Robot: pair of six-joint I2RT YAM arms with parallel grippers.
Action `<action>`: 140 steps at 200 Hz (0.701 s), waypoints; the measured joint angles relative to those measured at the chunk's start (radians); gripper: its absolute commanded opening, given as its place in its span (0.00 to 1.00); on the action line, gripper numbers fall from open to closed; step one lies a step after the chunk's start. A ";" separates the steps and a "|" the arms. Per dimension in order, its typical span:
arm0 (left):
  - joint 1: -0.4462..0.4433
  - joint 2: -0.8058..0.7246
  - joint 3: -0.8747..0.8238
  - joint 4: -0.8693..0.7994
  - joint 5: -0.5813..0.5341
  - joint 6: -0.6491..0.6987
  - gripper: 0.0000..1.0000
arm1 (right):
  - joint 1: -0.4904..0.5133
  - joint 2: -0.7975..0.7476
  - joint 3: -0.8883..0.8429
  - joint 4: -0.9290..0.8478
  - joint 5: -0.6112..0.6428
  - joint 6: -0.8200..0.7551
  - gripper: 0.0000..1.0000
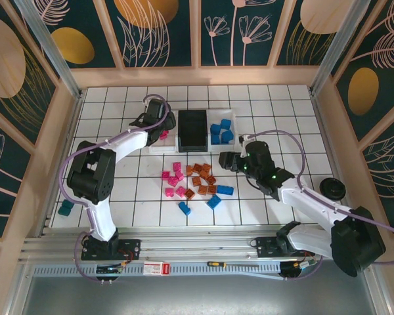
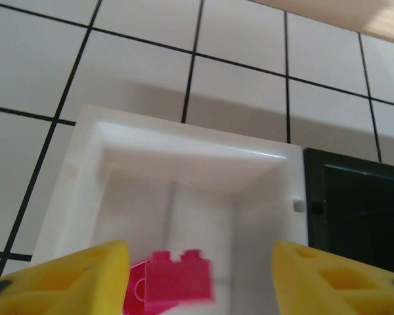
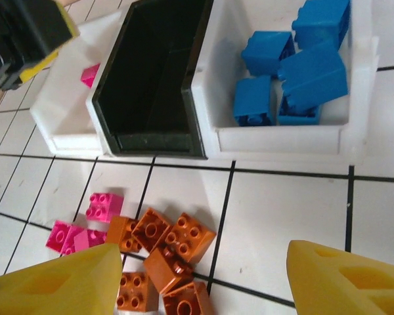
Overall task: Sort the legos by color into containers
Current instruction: Place the lego in the container, then pick up the lego from the bottom-center of the table.
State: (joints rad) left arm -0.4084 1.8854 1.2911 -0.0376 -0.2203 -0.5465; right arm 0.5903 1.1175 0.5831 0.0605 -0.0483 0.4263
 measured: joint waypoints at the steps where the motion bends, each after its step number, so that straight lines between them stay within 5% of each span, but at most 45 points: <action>1: 0.000 -0.001 0.000 0.000 0.002 -0.001 0.71 | 0.001 -0.001 -0.002 -0.001 -0.001 0.000 0.67; 49: -0.008 -0.239 -0.168 0.042 0.092 -0.037 0.99 | 0.063 -0.004 -0.013 -0.032 -0.032 -0.002 0.66; 90: -0.060 -0.573 -0.425 0.108 0.137 -0.073 0.99 | 0.243 0.045 -0.009 -0.050 -0.058 -0.007 0.65; 140: -0.074 -0.824 -0.695 0.093 0.145 -0.125 0.99 | 0.523 0.292 0.107 -0.110 -0.040 -0.037 0.65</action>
State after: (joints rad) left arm -0.4828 1.0611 0.5964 0.0555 -0.0753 -0.6712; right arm 1.1133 1.4094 0.6899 -0.0498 -0.0879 0.3893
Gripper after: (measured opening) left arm 0.988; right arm 0.651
